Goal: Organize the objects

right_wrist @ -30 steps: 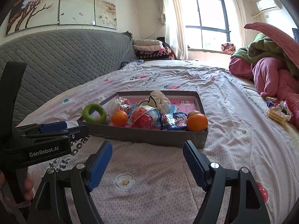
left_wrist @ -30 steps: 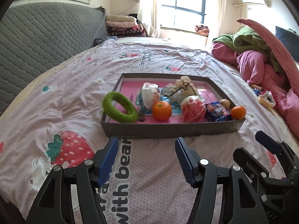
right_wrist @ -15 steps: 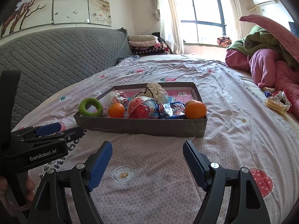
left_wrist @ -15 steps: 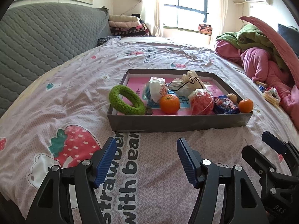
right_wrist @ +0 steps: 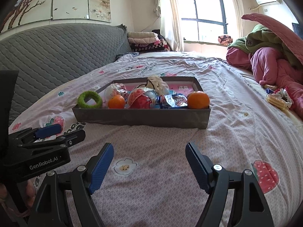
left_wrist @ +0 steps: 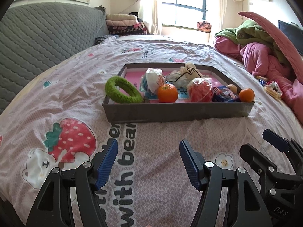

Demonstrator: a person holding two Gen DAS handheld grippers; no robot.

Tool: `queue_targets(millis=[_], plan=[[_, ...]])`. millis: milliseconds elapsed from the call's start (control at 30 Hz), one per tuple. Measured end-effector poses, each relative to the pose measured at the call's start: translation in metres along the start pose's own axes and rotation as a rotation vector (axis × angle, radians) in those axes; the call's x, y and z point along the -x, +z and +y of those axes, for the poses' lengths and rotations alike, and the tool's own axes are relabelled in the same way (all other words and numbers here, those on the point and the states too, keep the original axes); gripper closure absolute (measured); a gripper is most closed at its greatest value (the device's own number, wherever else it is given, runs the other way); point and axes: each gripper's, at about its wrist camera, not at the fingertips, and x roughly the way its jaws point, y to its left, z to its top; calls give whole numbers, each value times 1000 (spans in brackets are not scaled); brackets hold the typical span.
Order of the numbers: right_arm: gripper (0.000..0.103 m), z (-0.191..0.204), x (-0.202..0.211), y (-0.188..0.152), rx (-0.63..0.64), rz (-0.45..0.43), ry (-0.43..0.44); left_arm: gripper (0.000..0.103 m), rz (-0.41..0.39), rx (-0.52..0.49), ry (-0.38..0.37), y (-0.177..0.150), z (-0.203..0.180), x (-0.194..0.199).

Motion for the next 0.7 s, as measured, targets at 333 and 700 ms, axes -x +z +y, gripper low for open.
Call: queue_targets(millis=[333,700], plan=[[25,3,-3,-7,20,13,-29,34,-18,-10,-10,-5,0,4],[25,4,-7,-10,12,22,-15,34,-5,4,-15,-9,3,-2]])
